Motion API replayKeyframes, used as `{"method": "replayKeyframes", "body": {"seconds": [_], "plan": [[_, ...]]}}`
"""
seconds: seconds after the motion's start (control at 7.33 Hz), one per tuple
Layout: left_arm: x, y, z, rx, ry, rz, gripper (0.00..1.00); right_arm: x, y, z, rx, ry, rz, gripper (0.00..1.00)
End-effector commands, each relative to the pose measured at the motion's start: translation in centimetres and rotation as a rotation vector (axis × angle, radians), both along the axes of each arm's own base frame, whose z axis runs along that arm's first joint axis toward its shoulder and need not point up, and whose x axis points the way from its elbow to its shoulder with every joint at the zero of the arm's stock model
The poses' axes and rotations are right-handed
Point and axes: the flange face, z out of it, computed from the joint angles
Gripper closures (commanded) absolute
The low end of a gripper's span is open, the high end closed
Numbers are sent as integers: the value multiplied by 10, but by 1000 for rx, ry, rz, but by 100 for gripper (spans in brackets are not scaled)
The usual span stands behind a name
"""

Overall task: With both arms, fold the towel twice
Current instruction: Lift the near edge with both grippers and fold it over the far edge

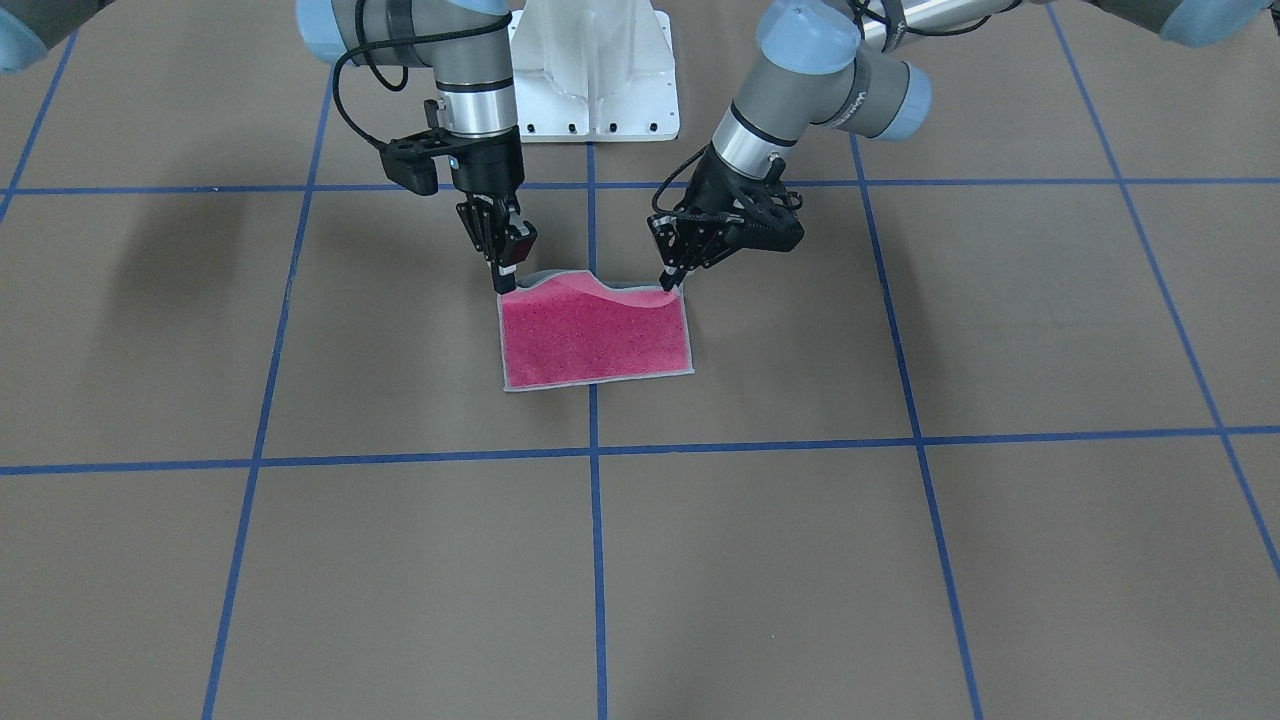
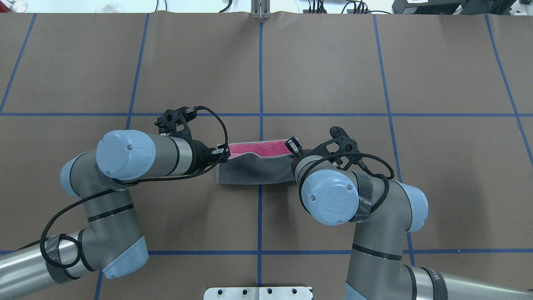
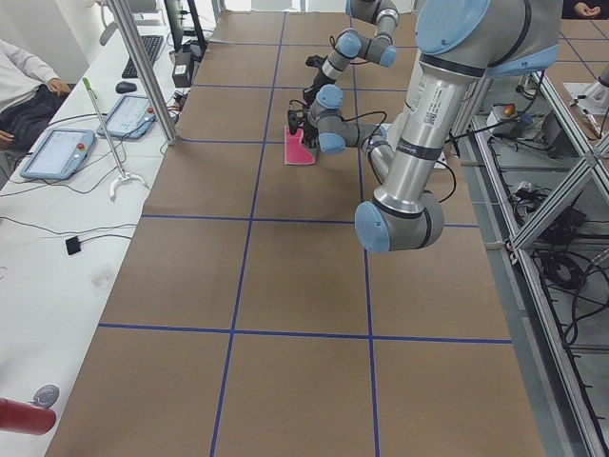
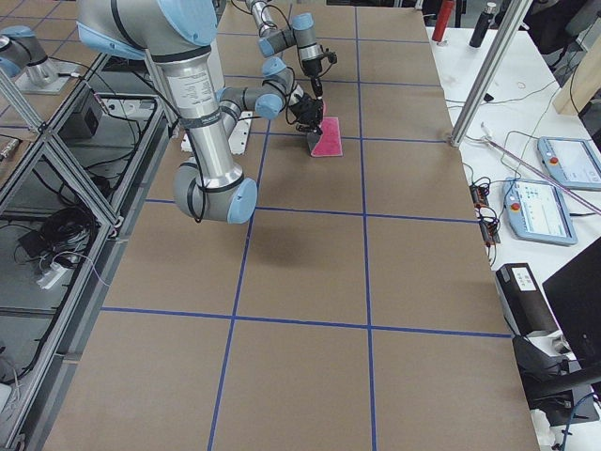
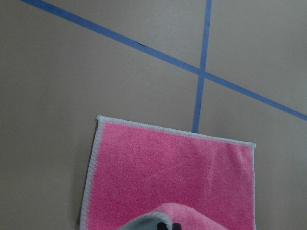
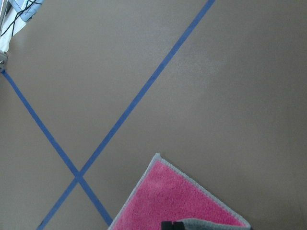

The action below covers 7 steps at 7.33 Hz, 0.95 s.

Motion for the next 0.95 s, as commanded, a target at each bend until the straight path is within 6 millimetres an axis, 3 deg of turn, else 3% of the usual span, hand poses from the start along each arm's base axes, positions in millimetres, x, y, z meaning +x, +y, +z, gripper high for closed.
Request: {"method": "replayKeyframes", "body": {"seconds": [0.0,0.27,0.55,0.82], "plan": [[9,-11,3,2,-19,-8,100,-1,-13,9,-6,23,10,100],[25,-21,4,-5,-33,-11,100,-4,-14,13,-8,31,9,100],[25,-25,8,-7,-43,-14,100,-10,-16,10,-7,26,10,100],[23,-28,9,-8,-45,-20,100,-20,-22,21,-3,17,14,100]]}}
